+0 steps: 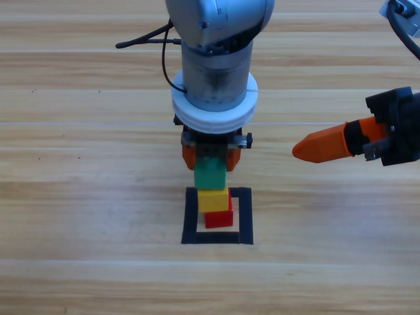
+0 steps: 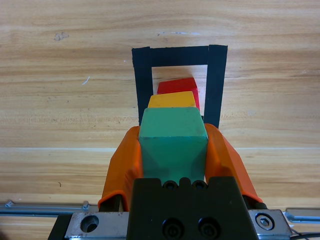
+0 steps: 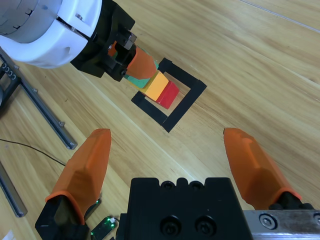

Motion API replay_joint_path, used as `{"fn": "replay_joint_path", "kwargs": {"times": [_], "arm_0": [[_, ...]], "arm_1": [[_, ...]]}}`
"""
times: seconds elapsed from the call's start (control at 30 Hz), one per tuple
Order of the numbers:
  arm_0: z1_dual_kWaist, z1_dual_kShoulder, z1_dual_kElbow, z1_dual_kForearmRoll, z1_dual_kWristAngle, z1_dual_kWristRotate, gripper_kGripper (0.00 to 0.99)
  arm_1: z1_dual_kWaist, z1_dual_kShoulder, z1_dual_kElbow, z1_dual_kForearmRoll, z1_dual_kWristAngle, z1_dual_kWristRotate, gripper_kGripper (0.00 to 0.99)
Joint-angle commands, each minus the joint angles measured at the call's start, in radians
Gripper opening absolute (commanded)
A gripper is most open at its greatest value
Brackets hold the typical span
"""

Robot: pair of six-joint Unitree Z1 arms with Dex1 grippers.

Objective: Stack the blocks in the rectangular block: red at the bottom, yellow in the middle, green on top

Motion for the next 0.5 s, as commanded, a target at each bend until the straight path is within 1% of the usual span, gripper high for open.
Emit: {"fn": "replay_joint_path", "kwargs": {"times": [0.03,0.5], "arm_0": [[-0.033,0.066,-0.018,0.006,0.01,-0.002,0.031],[-0.033,0.083,-0.023,0.006,0.012,-0.002,0.032]], "arm_1": [[-0.026,-0.022,0.032,-0.013,0.018,-0.003,0.99],[-0.026,-0.022,0.038,-0.022,0.018,-0.003,0.99]]}}
